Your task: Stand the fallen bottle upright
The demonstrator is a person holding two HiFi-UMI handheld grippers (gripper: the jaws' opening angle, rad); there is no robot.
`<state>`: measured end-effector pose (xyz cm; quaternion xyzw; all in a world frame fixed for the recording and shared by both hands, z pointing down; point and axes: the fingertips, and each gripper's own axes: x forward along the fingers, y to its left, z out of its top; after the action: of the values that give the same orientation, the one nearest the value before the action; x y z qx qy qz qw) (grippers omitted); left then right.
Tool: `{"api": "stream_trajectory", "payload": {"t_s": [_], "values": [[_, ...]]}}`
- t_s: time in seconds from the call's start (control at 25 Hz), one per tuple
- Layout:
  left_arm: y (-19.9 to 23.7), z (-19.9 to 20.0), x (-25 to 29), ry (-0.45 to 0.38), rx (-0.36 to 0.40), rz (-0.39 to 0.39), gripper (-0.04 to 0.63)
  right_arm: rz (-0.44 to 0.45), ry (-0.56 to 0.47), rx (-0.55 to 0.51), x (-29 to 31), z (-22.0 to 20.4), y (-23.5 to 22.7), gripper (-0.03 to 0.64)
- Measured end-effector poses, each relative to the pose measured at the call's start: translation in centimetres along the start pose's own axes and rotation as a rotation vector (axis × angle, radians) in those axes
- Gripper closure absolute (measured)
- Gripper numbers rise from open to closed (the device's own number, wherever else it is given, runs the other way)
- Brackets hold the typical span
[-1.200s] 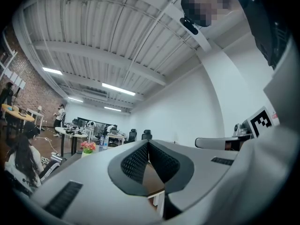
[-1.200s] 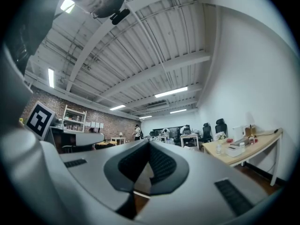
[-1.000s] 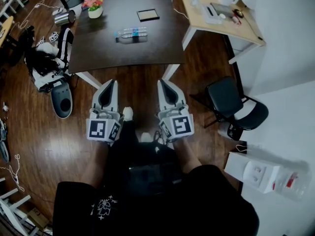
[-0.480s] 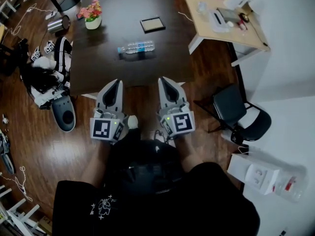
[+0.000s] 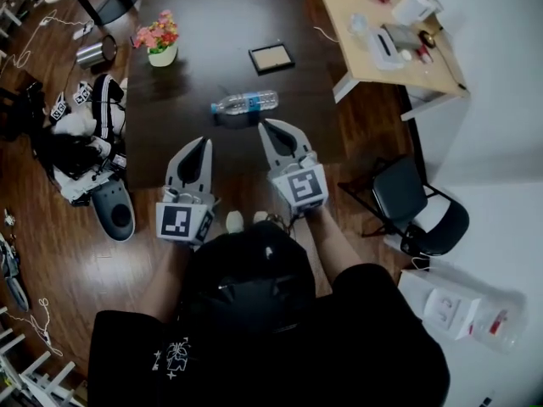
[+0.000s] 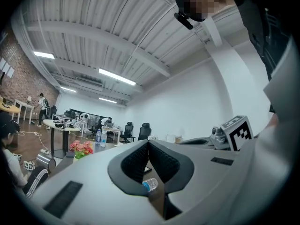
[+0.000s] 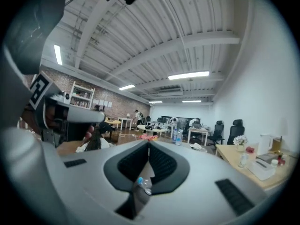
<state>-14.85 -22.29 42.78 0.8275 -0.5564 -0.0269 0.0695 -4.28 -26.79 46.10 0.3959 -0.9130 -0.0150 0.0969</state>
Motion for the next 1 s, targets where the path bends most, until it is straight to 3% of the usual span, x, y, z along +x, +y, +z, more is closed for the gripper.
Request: {"api": "stream_trajectory", "payload": {"t_s": [0.2,0.32,0.44,0.6,0.72,0.84,1.0], "values": [[1.0,0.4,0.4,-0.009,0.013,0.048,0.595,0.142,0.102,-0.253,6.2,-3.9,-0.2,0.521],[1.3,0.5,0.0,-0.007,0.013,0.09,0.595,0.28,0.221,-0.414,9.8,-8.4,0.7,0.423],[1.2,-0.2,0.0,0.004,0.031,0.112,0.595,0.395,0.359,-0.578,12.3,-12.7,1.4,0.379],[1.0,-1.3,0.9,0.026,0.049,0.141,0.595,0.482,0.488,-0.665,14.7,-16.7,1.8,0.329],[0.9,-2.6,2.0,0.024,0.086,0.149,0.593,0.516,0.56,-0.732,16.1,-18.5,1.6,0.253],[0.8,-3.7,2.8,0.034,0.084,0.151,0.538,0.559,0.615,-0.79,17.1,-19.4,1.6,0.25],[0.6,-5.2,3.4,0.043,0.089,0.133,0.538,0.601,0.737,-0.827,18.1,-21.9,0.9,0.25]]}}
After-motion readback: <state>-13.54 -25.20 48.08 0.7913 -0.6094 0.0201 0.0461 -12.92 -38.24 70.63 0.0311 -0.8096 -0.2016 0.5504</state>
